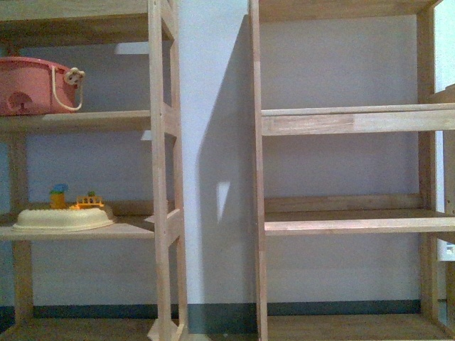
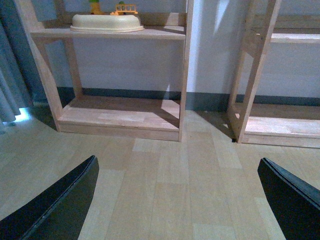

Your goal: Put away toys

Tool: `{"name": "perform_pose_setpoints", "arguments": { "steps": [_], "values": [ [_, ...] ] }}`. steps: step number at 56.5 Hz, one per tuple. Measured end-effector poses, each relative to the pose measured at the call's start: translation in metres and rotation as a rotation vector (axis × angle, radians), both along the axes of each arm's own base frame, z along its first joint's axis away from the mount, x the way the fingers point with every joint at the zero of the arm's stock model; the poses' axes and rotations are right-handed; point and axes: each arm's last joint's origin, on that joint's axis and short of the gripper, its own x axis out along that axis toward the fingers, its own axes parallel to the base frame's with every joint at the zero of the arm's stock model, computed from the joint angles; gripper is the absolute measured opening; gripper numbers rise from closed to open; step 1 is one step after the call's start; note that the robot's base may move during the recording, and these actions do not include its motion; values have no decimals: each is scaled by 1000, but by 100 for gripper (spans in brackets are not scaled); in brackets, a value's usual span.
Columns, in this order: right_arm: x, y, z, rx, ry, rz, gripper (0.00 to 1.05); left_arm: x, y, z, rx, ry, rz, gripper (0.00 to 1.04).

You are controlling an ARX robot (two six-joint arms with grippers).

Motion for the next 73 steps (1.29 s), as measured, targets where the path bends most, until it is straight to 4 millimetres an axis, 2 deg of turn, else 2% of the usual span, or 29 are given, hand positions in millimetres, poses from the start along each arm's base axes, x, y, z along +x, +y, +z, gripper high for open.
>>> {"name": "perform_pose_setpoints", "arguments": {
  "steps": [73],
  "values": [
    [0, 0, 0, 0, 0, 0, 7, 0, 0, 0, 0, 0, 0, 98]
  ]
}}
